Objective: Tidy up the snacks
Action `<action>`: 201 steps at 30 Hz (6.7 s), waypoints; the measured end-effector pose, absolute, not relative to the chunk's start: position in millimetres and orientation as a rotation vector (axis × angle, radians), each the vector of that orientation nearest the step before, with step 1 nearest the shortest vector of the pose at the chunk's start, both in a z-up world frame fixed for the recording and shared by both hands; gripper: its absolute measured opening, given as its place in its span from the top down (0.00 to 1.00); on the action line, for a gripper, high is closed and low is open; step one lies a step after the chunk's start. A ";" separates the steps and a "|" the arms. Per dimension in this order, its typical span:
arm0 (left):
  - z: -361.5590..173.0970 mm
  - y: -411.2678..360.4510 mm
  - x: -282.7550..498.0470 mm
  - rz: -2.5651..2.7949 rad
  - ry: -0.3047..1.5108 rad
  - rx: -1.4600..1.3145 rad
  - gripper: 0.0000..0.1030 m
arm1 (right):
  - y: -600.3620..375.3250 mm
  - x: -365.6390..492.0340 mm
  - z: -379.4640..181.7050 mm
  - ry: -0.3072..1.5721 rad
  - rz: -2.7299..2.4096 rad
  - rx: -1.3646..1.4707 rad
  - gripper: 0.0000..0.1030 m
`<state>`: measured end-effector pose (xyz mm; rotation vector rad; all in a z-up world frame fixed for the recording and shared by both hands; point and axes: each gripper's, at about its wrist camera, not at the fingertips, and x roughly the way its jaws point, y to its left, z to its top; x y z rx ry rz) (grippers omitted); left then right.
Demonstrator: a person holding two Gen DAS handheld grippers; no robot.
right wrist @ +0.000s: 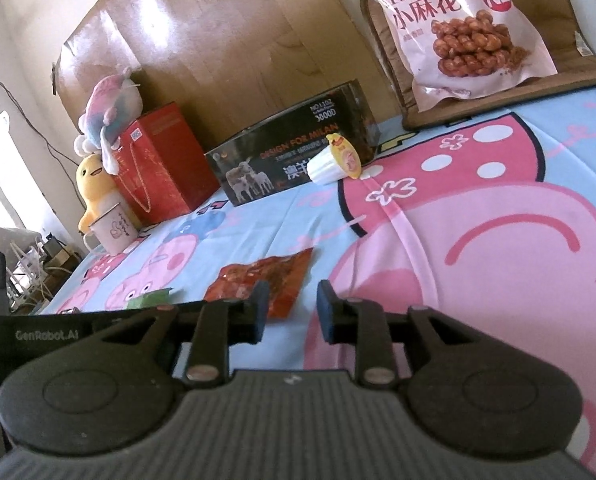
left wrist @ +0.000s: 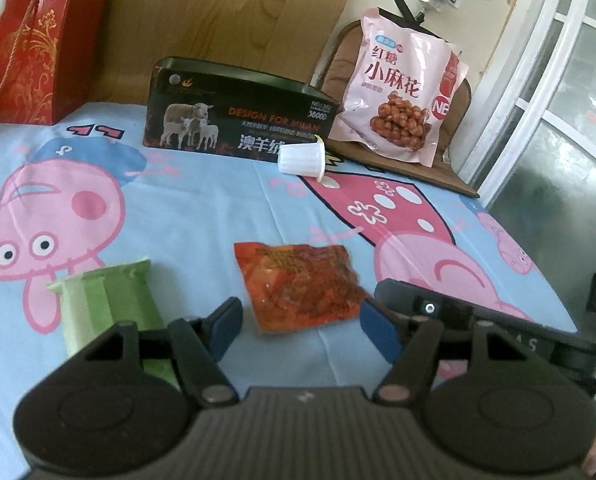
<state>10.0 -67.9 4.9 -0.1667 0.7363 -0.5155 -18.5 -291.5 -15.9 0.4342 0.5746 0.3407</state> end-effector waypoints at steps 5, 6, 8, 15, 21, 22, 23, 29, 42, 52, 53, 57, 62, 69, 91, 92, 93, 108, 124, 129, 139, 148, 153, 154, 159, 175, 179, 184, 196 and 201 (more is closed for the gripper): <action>3.7 -69.1 8.4 -0.524 0.721 -0.145 0.35 | -292.2 -18.0 -16.5 0.574 0.331 0.437 0.69; 3.4 -68.9 8.3 -0.526 0.718 -0.143 0.35 | -292.6 -17.9 -16.6 0.573 0.329 0.438 0.69; 2.7 -68.7 7.9 -0.530 0.708 -0.133 0.35 | -293.0 -18.1 -16.8 0.572 0.325 0.440 0.69; -2.5 -69.5 10.8 -0.494 0.651 -0.062 0.34 | -293.5 -18.8 -17.0 0.567 0.309 0.444 0.66; -2.9 -60.7 14.6 -0.503 0.639 -0.105 0.29 | -293.6 -17.9 -17.7 0.565 0.307 0.451 0.64; -2.8 -60.2 13.9 -0.504 0.635 -0.106 0.27 | -293.5 -17.5 -17.7 0.564 0.306 0.454 0.63; -2.5 -59.7 12.7 -0.505 0.631 -0.109 0.26 | -293.5 -17.1 -17.9 0.563 0.307 0.454 0.63; -1.8 -51.9 13.8 -0.506 0.623 -0.159 0.19 | -294.9 -17.2 -18.7 0.560 0.310 0.467 0.61; -2.6 -50.2 12.2 -0.518 0.621 -0.166 0.19 | -293.8 -17.2 -19.3 0.559 0.317 0.470 0.57; -2.8 -46.5 10.0 -0.538 0.618 -0.179 0.20 | -296.1 -16.3 -21.1 0.564 0.323 0.493 0.56; -2.9 -46.4 10.3 -0.540 0.618 -0.181 0.20 | -296.6 -16.2 -21.4 0.566 0.324 0.503 0.56; -3.1 -45.2 10.5 -0.545 0.617 -0.191 0.20 | -298.9 -17.4 -21.9 0.575 0.328 0.523 0.56; -3.3 -45.9 11.3 -0.563 0.624 -0.196 0.19 | -300.9 -16.4 -22.5 0.586 0.324 0.557 0.56; -4.6 -51.3 10.9 -0.603 0.634 -0.179 0.31 | -297.5 14.7 -27.6 0.657 0.401 0.634 0.57; -2.9 -52.9 18.1 -0.715 0.682 -0.271 0.25 | -306.1 51.4 -18.0 0.713 0.493 0.460 0.72; -1.8 -52.9 21.0 -0.739 0.699 -0.316 0.25 | -305.1 47.1 -20.8 0.691 0.497 0.457 0.72; -1.2 -52.6 25.4 -0.780 0.718 -0.371 0.26 | -303.4 44.7 -19.9 0.682 0.494 0.438 0.72; -0.2 -31.6 58.4 -0.539 1.064 -0.707 0.29 | -316.8 51.7 -25.8 0.701 0.502 0.558 0.73; -8.6 -62.1 83.3 -0.458 1.093 -0.706 0.69 | -320.4 47.5 -23.9 0.671 0.502 0.558 0.58; -17.5 -45.1 81.9 -0.462 1.043 -0.815 0.72 | -322.7 48.6 -24.4 0.681 0.549 0.582 0.59; -25.4 -52.1 83.9 -0.546 1.031 -0.841 0.88 | -324.9 48.8 -27.0 0.700 0.619 0.648 0.66; -4.8 -41.4 84.5 -0.649 0.963 -0.852 0.97 | -347.5 50.1 -32.7 0.665 0.572 0.794 0.52; 9.8 -35.9 80.4 -0.734 0.908 -0.901 0.97 | -356.4 52.4 -38.0 0.677 0.608 0.900 0.48; 12.5 -37.0 79.5 -0.729 0.905 -0.885 0.97 | -357.4 52.0 -38.1 0.674 0.605 0.909 0.47; 1.0 -45.6 78.3 -0.651 1.021 -0.837 0.97 | -362.7 44.7 -30.9 0.656 0.549 0.878 0.47; -54.4 -49.5 107.7 -0.618 1.179 -0.925 0.95 | -345.0 44.4 -30.0 0.824 0.455 0.791 0.76; -54.3 -52.5 111.5 -0.640 1.185 -0.909 0.94 | -347.8 52.4 -33.7 0.798 0.449 0.869 0.75; -53.8 -52.9 113.3 -0.660 1.180 -0.892 0.94 | -342.8 57.9 -36.3 0.782 0.438 0.823 0.94; -8.3 -21.2 101.9 -0.567 1.000 -0.780 0.33 | -352.2 39.5 -28.4 0.739 0.533 1.033 0.98; -7.2 -20.4 102.7 -0.608 0.994 -0.825 0.14 | -359.4 37.0 -24.6 0.722 0.599 1.212 0.98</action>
